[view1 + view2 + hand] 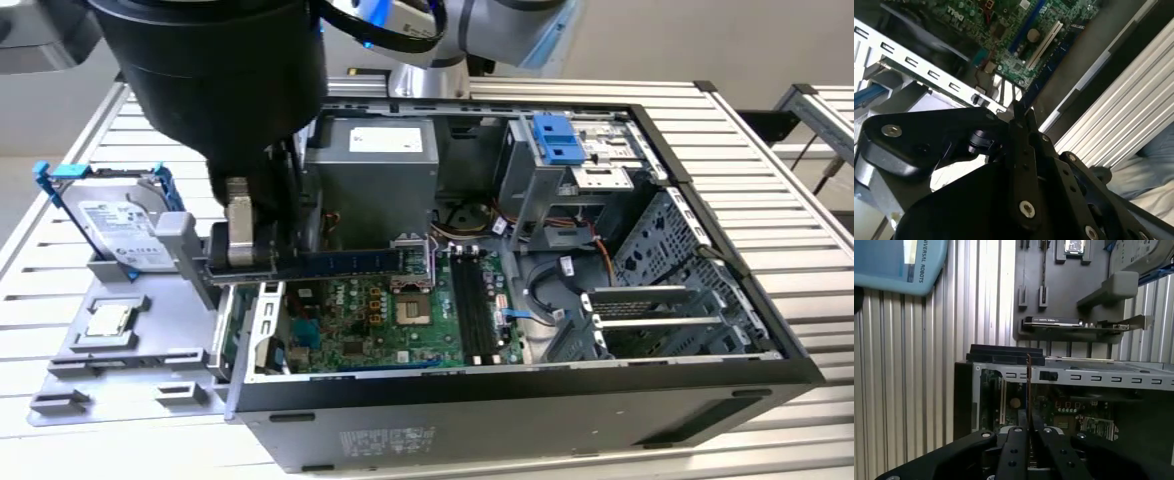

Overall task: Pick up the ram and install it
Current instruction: 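Pick up the ram and move it above insertion slot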

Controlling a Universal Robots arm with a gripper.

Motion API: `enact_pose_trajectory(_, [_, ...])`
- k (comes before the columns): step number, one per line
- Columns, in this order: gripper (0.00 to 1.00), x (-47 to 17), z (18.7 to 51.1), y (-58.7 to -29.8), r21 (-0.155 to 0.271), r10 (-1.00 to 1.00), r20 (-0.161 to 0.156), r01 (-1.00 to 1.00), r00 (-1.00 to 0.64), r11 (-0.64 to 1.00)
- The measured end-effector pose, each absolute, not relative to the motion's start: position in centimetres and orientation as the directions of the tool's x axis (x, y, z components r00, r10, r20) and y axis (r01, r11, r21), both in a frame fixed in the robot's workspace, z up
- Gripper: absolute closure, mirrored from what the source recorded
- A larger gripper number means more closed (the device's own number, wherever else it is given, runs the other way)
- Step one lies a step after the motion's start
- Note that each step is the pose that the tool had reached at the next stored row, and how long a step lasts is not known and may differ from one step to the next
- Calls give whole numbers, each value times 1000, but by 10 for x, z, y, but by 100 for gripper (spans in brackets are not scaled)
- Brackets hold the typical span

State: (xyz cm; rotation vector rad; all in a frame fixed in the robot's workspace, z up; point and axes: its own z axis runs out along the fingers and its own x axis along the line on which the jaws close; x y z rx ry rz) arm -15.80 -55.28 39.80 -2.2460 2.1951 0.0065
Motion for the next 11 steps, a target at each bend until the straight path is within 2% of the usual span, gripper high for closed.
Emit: enact_pose_trajectory(11, [100, -108, 398, -553, 2, -1000, -4, -1000, 23, -23])
